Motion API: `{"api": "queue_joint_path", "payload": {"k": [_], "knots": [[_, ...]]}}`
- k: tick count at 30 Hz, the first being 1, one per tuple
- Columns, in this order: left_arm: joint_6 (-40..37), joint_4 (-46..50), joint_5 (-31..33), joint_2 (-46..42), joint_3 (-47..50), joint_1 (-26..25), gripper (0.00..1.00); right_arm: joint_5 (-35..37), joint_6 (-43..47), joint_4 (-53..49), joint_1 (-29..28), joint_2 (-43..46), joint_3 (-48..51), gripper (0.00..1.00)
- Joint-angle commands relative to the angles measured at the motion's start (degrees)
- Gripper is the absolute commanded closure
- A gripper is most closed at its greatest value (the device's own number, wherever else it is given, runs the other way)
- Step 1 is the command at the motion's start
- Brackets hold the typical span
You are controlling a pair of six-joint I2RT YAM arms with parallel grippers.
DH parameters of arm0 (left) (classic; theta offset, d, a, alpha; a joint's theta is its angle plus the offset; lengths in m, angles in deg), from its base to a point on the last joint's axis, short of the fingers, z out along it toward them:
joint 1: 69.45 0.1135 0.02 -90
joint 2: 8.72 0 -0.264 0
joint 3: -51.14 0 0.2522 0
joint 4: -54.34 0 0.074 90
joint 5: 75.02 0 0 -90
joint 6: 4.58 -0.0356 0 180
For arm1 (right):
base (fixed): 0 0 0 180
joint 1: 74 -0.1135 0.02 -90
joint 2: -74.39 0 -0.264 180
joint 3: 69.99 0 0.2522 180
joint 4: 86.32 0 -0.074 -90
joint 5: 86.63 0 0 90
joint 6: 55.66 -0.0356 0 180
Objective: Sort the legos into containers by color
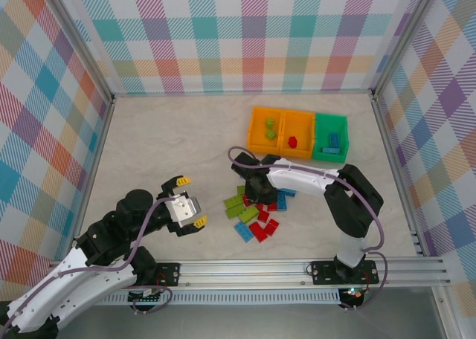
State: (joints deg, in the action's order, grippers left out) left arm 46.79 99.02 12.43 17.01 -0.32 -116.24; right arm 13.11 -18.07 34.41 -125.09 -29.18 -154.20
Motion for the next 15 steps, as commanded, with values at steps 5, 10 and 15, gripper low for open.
{"api": "queue_joint_path", "payload": {"k": [5, 10, 15], "knots": [[0.05, -2.35, -1.41, -0.86, 0.95, -0.16, 0.0, 1.05, -1.65, -2.77, -0.53, -0.08, 2.49, 0.8], [0.28, -2.77, -1.85, -0.78, 1.04, -0.21, 0.0, 4.16, -1.1, -3.34, -0.41, 3.97, 2.3, 0.81], [1.1, -2.73, -2.19, -0.86, 0.35, -0.18, 0.0, 7.76, -0.61, -5.29, -0.17, 8.22, 1.3, 0.81]]}}
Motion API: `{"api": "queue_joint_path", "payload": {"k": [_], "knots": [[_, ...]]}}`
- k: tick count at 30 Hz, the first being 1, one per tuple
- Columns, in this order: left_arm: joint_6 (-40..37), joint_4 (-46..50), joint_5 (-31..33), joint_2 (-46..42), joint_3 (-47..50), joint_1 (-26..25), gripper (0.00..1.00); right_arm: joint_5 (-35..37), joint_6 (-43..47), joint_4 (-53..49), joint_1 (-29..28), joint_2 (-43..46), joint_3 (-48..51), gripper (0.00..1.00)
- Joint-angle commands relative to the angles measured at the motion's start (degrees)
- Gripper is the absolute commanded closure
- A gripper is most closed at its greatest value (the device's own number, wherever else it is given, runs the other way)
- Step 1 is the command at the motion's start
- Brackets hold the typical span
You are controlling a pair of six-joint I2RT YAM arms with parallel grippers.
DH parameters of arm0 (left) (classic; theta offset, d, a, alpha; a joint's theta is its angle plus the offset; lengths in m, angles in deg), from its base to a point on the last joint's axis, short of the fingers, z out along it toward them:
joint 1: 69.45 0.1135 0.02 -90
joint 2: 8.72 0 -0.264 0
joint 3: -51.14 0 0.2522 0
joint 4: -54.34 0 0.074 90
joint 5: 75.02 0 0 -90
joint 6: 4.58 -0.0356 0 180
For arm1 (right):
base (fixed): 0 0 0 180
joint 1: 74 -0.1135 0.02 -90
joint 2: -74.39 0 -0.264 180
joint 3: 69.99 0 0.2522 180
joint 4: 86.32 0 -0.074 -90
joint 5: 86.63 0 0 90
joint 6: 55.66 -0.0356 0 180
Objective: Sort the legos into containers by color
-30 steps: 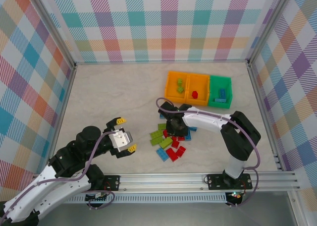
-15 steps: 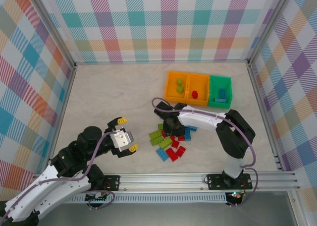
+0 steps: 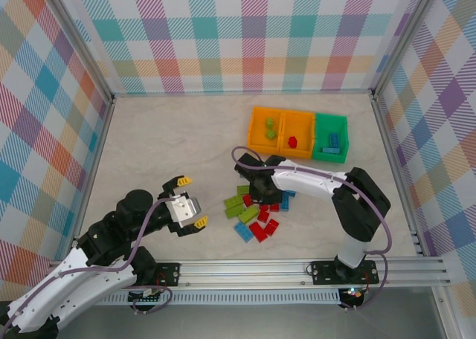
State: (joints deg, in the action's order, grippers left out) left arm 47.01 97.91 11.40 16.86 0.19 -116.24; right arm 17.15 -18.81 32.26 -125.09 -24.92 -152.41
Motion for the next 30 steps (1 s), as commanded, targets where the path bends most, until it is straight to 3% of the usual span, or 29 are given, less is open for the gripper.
{"api": "queue_joint_path", "payload": {"k": [1, 6, 9, 17, 30], "knots": [[1.12, -1.75, -1.55, -0.8, -0.33, -0.16, 0.0, 4.41, 0.46, -3.4, 0.01, 5.0, -0.75, 0.81], [4.59, -4.18, -5.5, 0.33, -1.29, -0.17, 0.0, 7.33, 4.41, -2.73, 4.7, 10.44, -2.32, 0.81], [5.59, -4.84, -7.27, 1.79, -1.9, -0.18, 0.0, 2.83, 10.3, -0.26, 7.75, 10.51, -3.88, 0.75], [4.47, -5.45, -5.82, 2.37, -0.48, -0.17, 0.0, -5.25, 19.24, 1.51, 6.32, 5.62, -0.76, 0.56], [3.57, -5.5, -6.5, 2.32, 0.53, -0.11, 0.0, -6.57, 25.8, 2.83, 3.54, -0.97, 0.17, 0.57]]}}
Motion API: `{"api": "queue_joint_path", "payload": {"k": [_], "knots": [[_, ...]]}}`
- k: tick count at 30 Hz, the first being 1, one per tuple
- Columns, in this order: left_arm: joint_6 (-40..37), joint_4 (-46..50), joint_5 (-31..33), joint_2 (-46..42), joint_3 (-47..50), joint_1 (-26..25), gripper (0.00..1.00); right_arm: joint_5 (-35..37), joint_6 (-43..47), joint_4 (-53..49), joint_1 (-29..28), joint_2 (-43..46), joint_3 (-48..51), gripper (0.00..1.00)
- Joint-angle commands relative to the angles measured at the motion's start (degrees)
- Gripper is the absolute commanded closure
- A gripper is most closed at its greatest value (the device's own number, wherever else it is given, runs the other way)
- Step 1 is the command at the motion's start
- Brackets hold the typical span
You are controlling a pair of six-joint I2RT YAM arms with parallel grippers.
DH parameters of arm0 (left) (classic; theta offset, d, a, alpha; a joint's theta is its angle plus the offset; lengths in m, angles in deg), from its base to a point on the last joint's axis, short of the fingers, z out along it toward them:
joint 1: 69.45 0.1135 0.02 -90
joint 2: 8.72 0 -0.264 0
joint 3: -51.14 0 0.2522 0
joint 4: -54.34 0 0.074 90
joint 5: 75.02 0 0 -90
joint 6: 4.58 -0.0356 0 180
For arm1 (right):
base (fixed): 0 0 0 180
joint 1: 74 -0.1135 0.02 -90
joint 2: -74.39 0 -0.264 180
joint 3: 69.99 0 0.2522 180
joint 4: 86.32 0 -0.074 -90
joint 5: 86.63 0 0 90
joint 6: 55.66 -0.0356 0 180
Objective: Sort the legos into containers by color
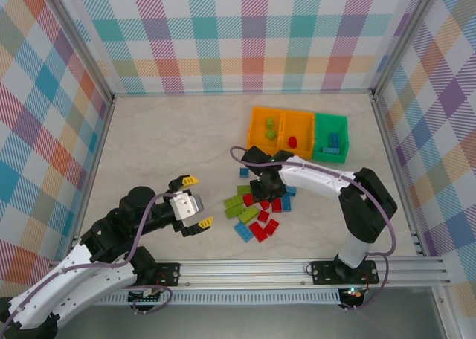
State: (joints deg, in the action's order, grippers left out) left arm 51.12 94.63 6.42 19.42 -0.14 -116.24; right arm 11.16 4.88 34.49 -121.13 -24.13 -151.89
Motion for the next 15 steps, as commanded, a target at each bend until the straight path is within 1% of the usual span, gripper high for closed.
{"api": "queue_joint_path", "payload": {"k": [1, 7, 10, 12, 15], "knots": [[-0.72, -2.09, -1.78, -0.28, 0.95, -0.09, 0.0, -0.42, 2.19, 0.6, -0.41, -2.35, -0.61, 0.57], [-0.88, -1.64, -2.25, -0.37, 1.21, -0.12, 0.0, 1.56, 2.97, -0.26, -1.01, -6.51, -1.65, 0.59], [-0.94, -1.9, -2.04, -0.37, 1.39, -0.08, 0.0, 2.05, 2.87, -0.27, -1.2, -7.56, -1.74, 0.65], [-0.94, -1.95, -1.98, -0.3, 1.39, -0.06, 0.0, 3.19, 2.22, -0.81, -1.29, -7.53, -1.95, 0.71], [-1.01, -2.0, -2.29, -0.5, 1.39, -0.06, 0.0, 5.2, 1.09, -1.88, -1.29, -5.19, -1.75, 0.78]]}}
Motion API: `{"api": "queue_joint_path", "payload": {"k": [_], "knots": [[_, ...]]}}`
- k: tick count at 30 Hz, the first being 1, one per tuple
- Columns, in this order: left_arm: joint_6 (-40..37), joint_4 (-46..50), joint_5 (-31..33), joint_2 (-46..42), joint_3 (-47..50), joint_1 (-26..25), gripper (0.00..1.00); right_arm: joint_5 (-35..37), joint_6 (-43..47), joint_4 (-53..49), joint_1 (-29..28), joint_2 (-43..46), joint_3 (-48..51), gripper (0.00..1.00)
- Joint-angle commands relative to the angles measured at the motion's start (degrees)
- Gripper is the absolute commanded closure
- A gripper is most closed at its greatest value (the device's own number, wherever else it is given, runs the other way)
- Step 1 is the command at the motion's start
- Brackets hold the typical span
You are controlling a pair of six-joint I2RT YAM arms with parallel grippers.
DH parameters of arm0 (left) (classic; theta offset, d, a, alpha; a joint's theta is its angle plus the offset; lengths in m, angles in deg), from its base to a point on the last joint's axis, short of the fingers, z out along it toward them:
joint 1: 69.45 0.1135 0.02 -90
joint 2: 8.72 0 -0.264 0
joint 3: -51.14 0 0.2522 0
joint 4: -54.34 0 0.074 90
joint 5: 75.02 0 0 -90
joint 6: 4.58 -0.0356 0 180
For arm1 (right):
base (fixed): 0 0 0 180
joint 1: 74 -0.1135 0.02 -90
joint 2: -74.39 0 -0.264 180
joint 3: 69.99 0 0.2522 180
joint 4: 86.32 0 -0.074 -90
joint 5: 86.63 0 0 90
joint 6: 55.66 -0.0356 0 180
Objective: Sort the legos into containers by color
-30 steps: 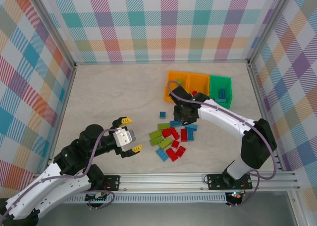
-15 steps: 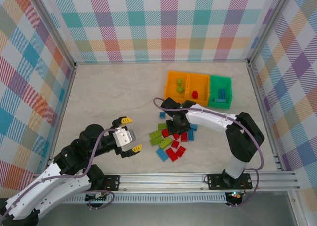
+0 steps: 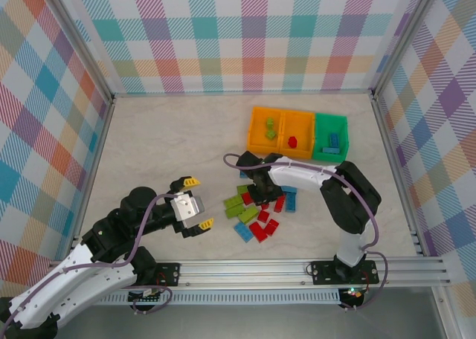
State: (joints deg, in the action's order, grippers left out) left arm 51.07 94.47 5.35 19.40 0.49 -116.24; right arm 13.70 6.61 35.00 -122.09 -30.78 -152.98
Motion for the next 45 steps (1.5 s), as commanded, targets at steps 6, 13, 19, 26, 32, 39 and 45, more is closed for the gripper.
{"api": "queue_joint_path", "payload": {"k": [6, 13, 19, 26, 32, 39, 45], "knots": [[-0.89, -3.06, -6.01, -1.97, 1.15, -0.07, 0.0, 8.44, -3.39, -4.27, 0.14, 11.23, -1.26, 0.82], [4.5, -5.65, -7.15, -0.1, -0.75, -0.06, 0.0, 14.63, -1.98, 0.21, 10.59, 17.03, -6.23, 0.82], [14.69, -1.91, -0.36, 6.49, -7.07, 0.0, 0.0, 11.57, 2.41, 8.44, 24.06, 6.72, -14.77, 0.8], [38.29, 0.22, 13.17, 15.4, -12.09, -0.05, 0.0, 10.17, 5.11, 5.94, 28.56, -6.63, -28.85, 0.58], [56.82, 5.62, 20.19, 27.85, -16.91, -0.04, 0.0, 7.29, 6.17, 4.46, 29.17, 0.51, -25.78, 0.51], [75.37, 7.11, 24.36, 43.08, -18.01, 0.28, 0.06, -19.12, 4.03, -1.58, 27.17, 26.51, -4.2, 0.37], [77.19, 4.55, 18.43, 51.55, -17.7, 0.35, 0.12, -27.34, 2.82, -13.49, 17.85, 41.79, 5.22, 0.31]]}}
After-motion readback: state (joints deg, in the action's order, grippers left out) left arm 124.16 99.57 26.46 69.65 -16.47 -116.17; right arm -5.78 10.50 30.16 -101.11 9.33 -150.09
